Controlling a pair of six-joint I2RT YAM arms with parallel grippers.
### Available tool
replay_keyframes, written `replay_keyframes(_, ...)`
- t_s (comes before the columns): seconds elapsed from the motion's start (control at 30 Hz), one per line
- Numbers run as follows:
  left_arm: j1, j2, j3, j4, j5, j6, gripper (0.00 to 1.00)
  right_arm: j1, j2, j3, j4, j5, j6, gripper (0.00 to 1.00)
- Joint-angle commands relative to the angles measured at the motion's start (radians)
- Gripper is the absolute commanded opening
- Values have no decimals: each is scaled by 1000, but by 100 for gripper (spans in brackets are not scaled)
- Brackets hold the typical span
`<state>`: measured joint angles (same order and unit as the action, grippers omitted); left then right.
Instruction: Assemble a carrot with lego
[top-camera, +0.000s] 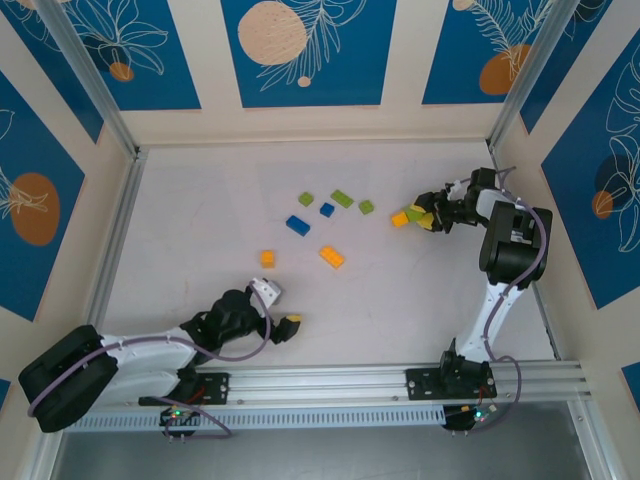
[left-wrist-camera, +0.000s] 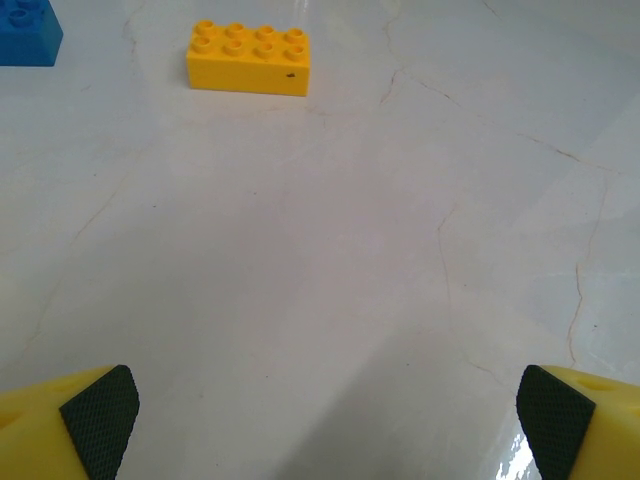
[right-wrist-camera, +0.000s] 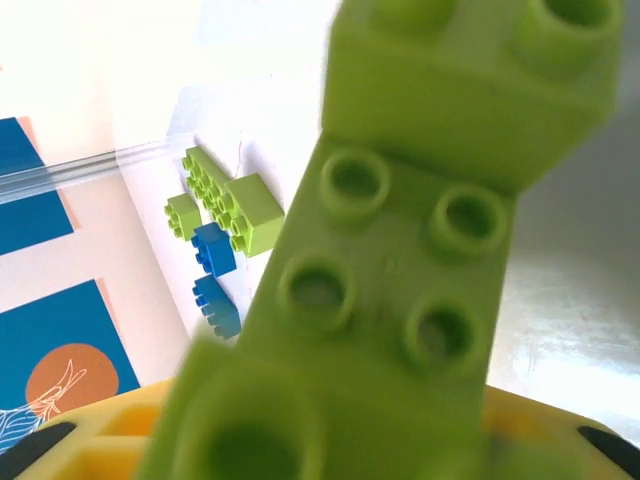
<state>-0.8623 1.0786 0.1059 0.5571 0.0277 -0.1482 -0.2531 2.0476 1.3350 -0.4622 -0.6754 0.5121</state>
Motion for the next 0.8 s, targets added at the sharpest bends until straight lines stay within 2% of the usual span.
replay_keyframes(0.0, -6, 7, 23, 27, 1, 14, 100, -6, 12, 23, -39, 5, -18, 49)
replay_keyframes(0.4, -6, 24, 31, 26, 0, 16, 100, 6, -26, 29, -70, 103, -44, 55)
replay_keyframes(0.63, -6, 18, 32, 24, -2, 17, 100, 66, -87, 79, -178, 319, -100, 59)
replay_keyframes(0.77, -6, 8, 31, 15, -12, 16, 100, 138, -184, 86, -240, 434, -131, 62)
